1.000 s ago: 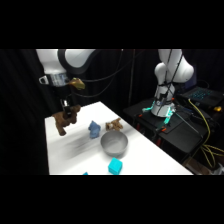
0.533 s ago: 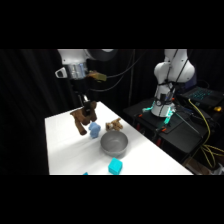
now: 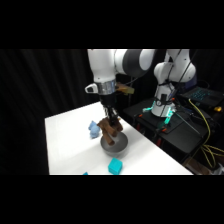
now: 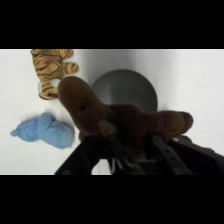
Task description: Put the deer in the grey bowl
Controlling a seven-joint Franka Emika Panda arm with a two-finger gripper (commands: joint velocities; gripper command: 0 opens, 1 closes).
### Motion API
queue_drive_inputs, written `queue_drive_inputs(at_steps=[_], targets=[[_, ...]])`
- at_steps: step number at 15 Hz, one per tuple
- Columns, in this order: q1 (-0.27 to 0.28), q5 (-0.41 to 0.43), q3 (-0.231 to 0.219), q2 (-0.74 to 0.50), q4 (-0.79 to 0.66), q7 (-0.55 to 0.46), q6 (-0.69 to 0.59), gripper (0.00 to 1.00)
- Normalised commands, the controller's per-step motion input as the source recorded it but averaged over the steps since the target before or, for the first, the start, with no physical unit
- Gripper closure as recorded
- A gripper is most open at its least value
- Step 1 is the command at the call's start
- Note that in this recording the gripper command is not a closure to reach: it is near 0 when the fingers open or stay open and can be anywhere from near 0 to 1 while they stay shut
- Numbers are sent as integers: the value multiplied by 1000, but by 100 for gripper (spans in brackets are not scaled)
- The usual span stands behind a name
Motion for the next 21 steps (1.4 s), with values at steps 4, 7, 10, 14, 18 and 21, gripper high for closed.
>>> queue_drive_inputs(at_steps=[4,7,10,14,18,21], targets=[[64,-137,5,173,-161,192,614,52],[55,-77,-17,271,46,109,421,50],[39,6,-34,200,145,36,209,51],[76,-94,-103,63,162,91,13,0],[65,-69,-66,-73,150,57,-290,0],[-6,80,27,-113,165,-86,-451,0]])
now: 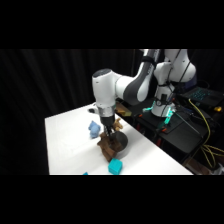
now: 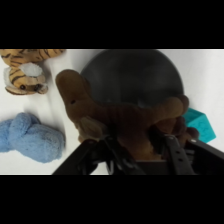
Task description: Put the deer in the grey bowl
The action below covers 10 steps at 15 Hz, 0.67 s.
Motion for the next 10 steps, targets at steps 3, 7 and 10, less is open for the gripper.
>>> queue_drive_inputs(at_steps=[3,7,10], targets=[[-34,83,15,-227,151,-118,-533,0],[-88,64,-27,-475,104,-172,-582,0],[-97,30,-50,-581,97,-149,-593,0]])
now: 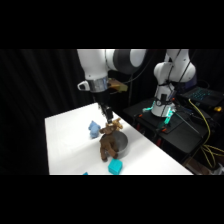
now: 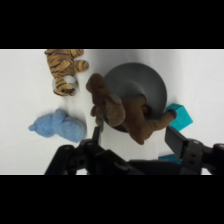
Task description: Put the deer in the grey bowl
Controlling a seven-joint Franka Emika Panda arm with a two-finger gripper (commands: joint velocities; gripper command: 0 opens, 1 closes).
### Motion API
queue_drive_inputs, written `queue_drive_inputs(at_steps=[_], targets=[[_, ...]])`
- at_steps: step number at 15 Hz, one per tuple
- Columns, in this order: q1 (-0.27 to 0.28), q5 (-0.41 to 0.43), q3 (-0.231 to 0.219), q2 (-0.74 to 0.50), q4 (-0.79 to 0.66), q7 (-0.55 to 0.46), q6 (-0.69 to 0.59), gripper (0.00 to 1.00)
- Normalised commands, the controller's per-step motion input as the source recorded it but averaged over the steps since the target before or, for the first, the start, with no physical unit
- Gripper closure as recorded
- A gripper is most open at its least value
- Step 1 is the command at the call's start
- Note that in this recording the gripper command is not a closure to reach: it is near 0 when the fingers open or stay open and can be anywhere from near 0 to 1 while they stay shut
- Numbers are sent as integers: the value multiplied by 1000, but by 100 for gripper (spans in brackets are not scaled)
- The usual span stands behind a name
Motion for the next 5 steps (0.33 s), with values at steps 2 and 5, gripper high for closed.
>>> queue_drive_inputs(at_steps=[2,5], targets=[[-83,25,-39,-549,76,-85,-470,0],[-63,-47,-16,-417,22,5,-248,0]])
